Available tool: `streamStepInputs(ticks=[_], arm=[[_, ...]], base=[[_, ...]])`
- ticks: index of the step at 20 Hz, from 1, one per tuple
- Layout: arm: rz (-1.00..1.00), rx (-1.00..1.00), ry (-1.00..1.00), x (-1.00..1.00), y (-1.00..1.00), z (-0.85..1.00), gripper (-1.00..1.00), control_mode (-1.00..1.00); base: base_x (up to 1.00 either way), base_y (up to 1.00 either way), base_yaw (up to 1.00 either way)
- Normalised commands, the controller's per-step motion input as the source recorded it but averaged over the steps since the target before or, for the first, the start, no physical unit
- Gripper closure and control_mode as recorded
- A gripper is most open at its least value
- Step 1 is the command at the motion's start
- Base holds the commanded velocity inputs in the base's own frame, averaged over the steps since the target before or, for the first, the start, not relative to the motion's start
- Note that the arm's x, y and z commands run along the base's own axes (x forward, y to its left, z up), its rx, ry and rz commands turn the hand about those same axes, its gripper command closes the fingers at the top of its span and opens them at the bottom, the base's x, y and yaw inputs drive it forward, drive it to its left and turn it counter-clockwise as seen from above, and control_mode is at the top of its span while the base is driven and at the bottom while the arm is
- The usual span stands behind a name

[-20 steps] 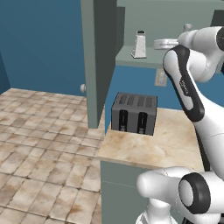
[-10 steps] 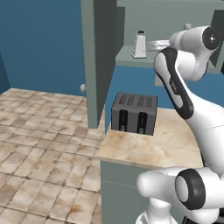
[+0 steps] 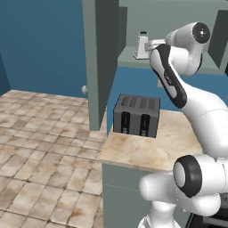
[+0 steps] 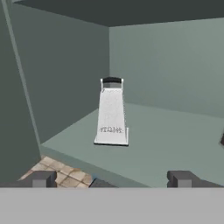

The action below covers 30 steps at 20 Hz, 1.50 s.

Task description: Pick the cheese from the fridge and the cheese grater from the cabinet and place them next to the salad bowl.

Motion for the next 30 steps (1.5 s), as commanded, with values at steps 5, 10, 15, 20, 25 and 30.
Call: streamStepInputs(ticks=[5, 10, 15, 20, 25, 30], arm=[[0.01, 0.0, 0.0, 0.26, 0.0, 0.0, -1.0, -1.0], [0.0, 0.0, 0.0, 0.45, 0.01, 0.0, -1.0, -1.0], [0.0, 0.0, 0.0, 0.35, 0.02, 0.0, -1.0, -1.0], [0.0, 0.0, 0.0, 0.32, 0.0, 0.0, -1.0, -1.0], [0.0, 0.0, 0.0, 0.26, 0.0, 0.0, -1.0, -1.0], [0.0, 0.0, 0.0, 0.21, 0.0, 0.0, -1.0, -1.0]], base=[[0.0, 0.0, 0.0], [0.0, 0.0, 0.0], [0.0, 0.0, 0.0], [0.0, 0.0, 0.0], [0.0, 0.0, 0.0], [0.0, 0.0, 0.0]])
